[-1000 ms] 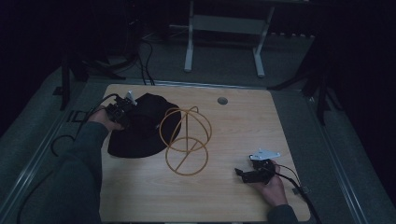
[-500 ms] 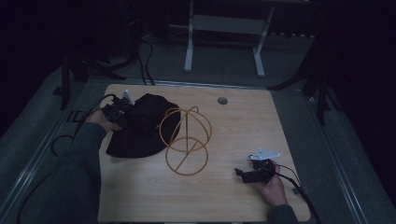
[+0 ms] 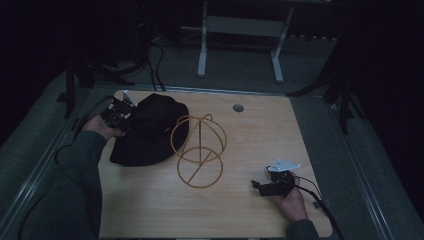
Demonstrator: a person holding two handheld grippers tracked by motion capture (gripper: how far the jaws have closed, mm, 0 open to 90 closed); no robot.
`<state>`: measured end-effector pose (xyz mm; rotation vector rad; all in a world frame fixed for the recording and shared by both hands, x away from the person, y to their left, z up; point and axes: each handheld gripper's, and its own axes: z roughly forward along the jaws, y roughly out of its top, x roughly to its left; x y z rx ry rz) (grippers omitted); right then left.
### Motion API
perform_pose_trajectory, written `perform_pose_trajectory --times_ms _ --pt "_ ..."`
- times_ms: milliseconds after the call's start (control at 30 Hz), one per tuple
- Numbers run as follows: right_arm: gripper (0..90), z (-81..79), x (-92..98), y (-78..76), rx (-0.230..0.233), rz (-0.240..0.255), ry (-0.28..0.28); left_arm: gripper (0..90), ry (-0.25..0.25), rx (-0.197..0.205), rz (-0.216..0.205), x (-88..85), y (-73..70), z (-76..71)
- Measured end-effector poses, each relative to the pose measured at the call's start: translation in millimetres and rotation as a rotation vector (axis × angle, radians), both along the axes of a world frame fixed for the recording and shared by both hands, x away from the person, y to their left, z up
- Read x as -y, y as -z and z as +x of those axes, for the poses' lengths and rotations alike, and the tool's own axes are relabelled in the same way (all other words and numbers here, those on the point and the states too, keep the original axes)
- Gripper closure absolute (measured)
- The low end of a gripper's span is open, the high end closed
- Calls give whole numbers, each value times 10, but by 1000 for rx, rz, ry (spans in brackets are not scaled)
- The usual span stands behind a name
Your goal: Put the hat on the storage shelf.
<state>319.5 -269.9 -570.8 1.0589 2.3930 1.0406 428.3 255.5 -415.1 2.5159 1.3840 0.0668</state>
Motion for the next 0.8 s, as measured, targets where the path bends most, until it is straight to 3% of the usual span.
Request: perform_pose_trajectory --times_ms 800 --pt "133 -2 0 -1 0 1 -1 882 43 85 -49 -119 -471 -213"
